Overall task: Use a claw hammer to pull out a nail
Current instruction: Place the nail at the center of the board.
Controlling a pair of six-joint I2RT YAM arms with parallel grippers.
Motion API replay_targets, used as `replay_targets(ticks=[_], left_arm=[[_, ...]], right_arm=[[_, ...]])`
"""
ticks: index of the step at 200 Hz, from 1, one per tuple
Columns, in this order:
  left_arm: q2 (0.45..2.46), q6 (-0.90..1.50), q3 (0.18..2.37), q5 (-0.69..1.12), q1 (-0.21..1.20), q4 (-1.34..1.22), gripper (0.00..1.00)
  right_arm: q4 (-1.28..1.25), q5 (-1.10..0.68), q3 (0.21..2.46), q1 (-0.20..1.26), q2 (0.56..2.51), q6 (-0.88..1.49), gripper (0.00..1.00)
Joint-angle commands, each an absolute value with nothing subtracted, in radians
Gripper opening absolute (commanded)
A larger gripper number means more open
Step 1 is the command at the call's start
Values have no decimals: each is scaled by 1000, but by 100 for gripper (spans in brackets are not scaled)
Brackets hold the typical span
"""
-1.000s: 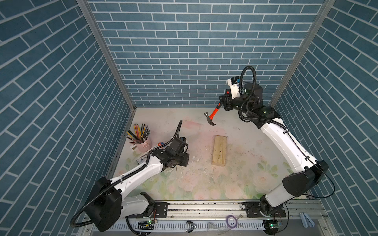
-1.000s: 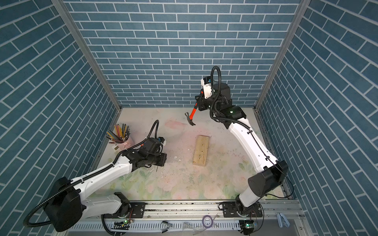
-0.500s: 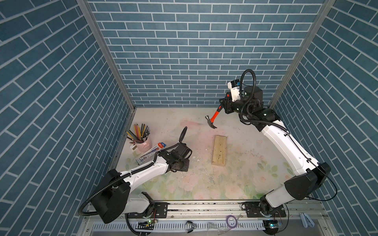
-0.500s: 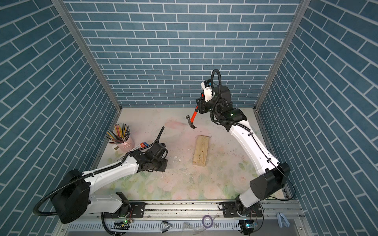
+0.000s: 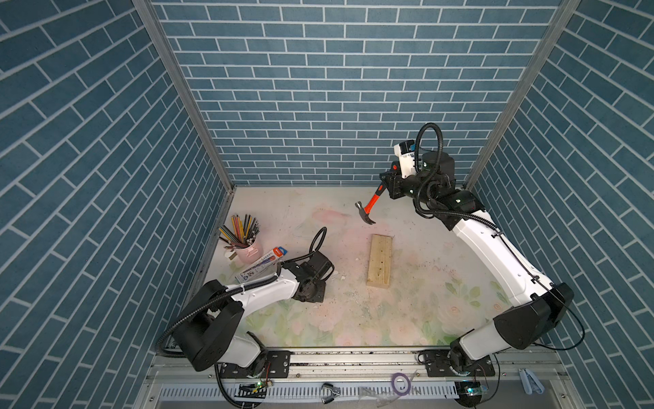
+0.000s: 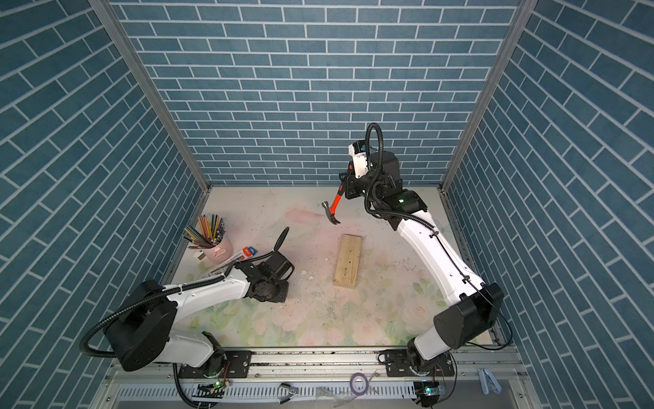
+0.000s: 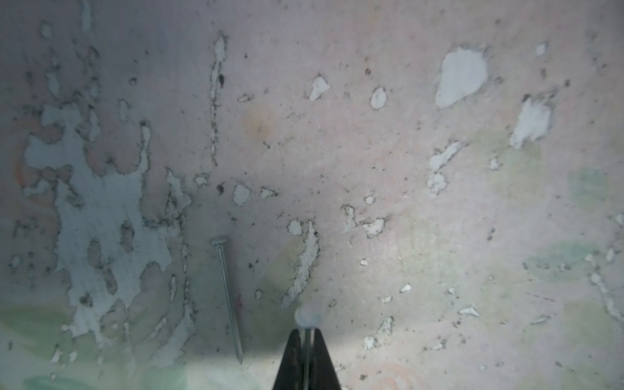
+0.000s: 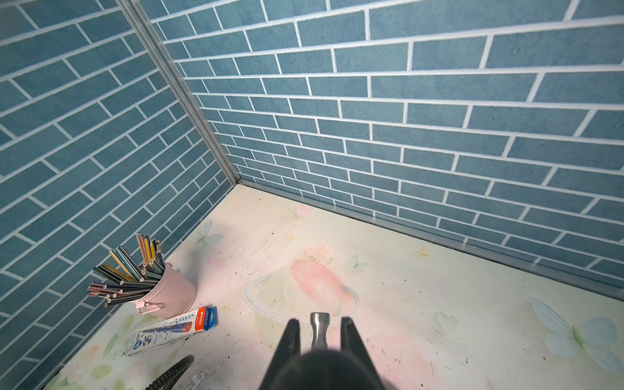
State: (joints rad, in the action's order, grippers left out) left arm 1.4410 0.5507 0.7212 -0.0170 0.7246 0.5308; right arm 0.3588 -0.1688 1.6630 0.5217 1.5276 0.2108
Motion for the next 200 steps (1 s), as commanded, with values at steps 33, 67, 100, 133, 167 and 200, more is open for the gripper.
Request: replay_targets(ticks=[33, 67, 100, 133, 167, 200], left_arm=[[1472, 586, 713, -41, 727, 532, 6], [1487, 606, 712, -45, 726, 516, 7], [1506, 626, 706, -40, 724, 502, 7], [1511, 632, 704, -41, 724, 511, 7], [1508, 646, 701, -43, 724, 519, 9], [1516, 653, 693, -33, 724, 508, 12]], right_arm=[[249, -172, 1683, 523, 1475, 215, 0], [250, -167, 1684, 523, 1477, 215, 0], [253, -169, 1691, 523, 1482, 212, 0], [253, -172, 1694, 521, 1487, 212, 0], [252, -175, 1694, 520, 1489, 212, 0], [252, -179, 1695, 518, 1491, 210, 0]])
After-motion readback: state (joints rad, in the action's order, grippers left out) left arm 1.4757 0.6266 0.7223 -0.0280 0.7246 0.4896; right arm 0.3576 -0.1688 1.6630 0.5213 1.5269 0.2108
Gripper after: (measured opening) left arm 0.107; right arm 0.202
